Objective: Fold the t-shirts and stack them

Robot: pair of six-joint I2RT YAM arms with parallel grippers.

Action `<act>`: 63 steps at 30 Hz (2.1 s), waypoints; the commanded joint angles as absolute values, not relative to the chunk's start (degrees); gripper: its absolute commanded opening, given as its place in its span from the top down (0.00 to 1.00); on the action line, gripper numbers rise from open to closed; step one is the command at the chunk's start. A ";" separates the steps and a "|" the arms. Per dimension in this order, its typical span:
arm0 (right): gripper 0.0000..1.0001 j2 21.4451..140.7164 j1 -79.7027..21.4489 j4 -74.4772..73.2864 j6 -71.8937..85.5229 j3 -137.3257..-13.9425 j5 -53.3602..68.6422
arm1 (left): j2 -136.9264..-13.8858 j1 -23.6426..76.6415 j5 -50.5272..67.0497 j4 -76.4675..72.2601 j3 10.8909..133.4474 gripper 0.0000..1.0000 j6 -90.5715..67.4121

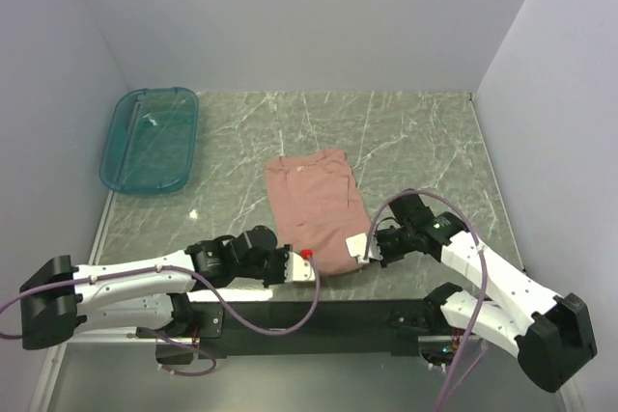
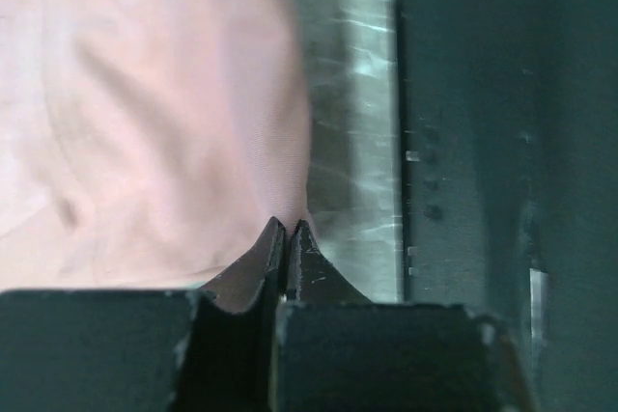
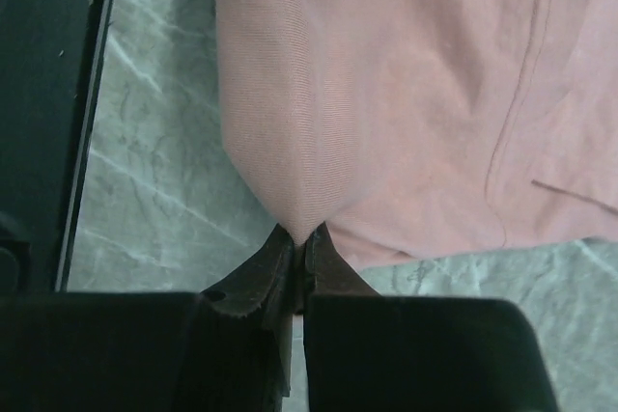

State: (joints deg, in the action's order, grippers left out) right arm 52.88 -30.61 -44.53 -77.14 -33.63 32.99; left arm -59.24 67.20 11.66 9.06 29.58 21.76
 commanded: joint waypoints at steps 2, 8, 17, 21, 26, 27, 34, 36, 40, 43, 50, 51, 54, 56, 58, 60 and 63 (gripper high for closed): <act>1.00 59.90 -30.24 -36.49 -64.80 -40.76 31.65 | -55.90 60.32 7.56 3.63 29.71 1.00 25.83; 1.00 79.66 -29.01 -27.79 -52.84 -59.30 23.74 | -65.61 37.65 11.86 -6.41 34.62 1.00 32.25; 1.00 106.05 -28.30 -25.84 -40.88 -86.64 19.16 | -84.97 26.81 11.43 -16.52 46.31 1.00 34.63; 1.00 112.14 -27.95 -25.58 -37.45 -93.33 14.95 | -89.82 24.35 11.16 -20.56 48.60 1.00 33.58; 1.00 114.26 -27.16 -23.82 -34.54 -94.83 11.61 | -95.00 23.47 12.13 -22.67 51.68 1.00 33.40; 1.00 114.17 -26.98 -23.56 -34.37 -94.14 11.25 | -95.62 23.38 12.22 -22.59 52.11 1.00 33.40; 1.00 114.69 -25.58 -22.76 -33.22 -93.43 10.46 | -99.66 23.03 13.01 -21.10 55.89 1.00 33.40; 1.00 115.22 -25.58 -23.38 -33.13 -94.39 10.55 | -100.37 22.94 12.92 -20.83 56.42 1.00 33.31; 1.00 116.89 -25.58 -23.82 -32.52 -95.80 10.46 | -100.81 22.76 12.13 -20.74 56.34 1.00 33.31; 0.99 117.68 -25.58 -24.26 -32.17 -96.77 10.02 | -100.81 22.50 12.57 -20.13 56.69 1.00 33.31; 0.56 117.33 -25.58 -16.72 -22.34 -95.63 -3.13 | -104.14 22.41 2.69 -18.11 63.53 0.46 24.54; 0.50 117.25 -25.58 -15.13 -18.23 -95.45 -6.64 | -103.98 22.24 0.29 -17.67 66.07 0.38 20.00; 0.39 117.16 -25.31 -12.66 -14.86 -96.32 -17.74 | -101.70 21.27 -9.53 -14.96 70.29 0.15 9.98; 0.36 116.11 -24.44 -12.66 -14.50 -95.81 -17.15 | -98.29 20.48 -11.42 -11.88 71.71 0.13 5.48; 0.36 114.62 -23.65 -14.58 -14.50 -95.80 -13.47 | -93.64 20.04 -11.08 -7.14 72.33 0.10 2.56; 0.37 113.39 -21.80 -20.80 -17.29 -95.54 2.56 | -90.46 19.43 -8.11 -3.80 71.90 0.10 0.45; 0.37 111.19 -19.78 -25.31 -18.47 -92.29 23.44 | -84.56 19.25 -1.33 1.30 69.01 0.11 -5.61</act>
